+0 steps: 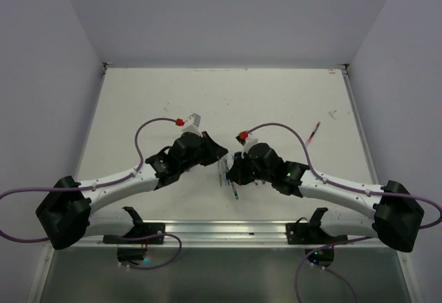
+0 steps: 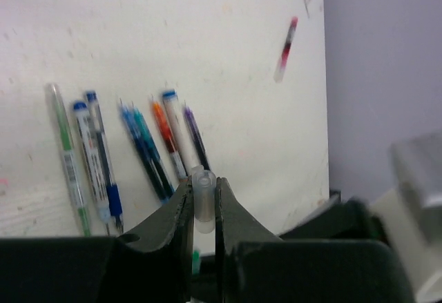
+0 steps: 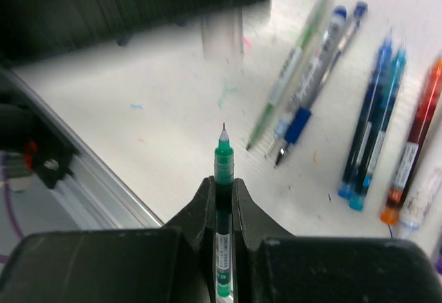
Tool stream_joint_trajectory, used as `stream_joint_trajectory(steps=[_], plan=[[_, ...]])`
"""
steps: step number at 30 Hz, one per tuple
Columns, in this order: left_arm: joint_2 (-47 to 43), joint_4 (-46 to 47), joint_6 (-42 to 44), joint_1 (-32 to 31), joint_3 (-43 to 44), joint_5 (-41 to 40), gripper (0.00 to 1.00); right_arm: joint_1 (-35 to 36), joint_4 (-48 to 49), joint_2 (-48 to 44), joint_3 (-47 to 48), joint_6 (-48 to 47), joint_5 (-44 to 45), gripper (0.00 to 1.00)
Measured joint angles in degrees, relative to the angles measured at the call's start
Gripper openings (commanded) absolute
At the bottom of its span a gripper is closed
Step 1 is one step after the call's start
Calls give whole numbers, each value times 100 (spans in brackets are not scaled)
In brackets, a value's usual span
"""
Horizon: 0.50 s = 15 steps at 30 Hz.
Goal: Open the pen caps
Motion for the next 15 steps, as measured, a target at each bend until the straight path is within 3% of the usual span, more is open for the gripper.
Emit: stream_joint_trajectory(steps=[6, 15], plan=[[317, -345, 74, 492, 925, -730, 0, 715, -752, 448, 9, -22, 859, 0], [22, -588, 855, 828, 702, -898, 0, 680, -1895, 26, 415, -52, 1956, 0]])
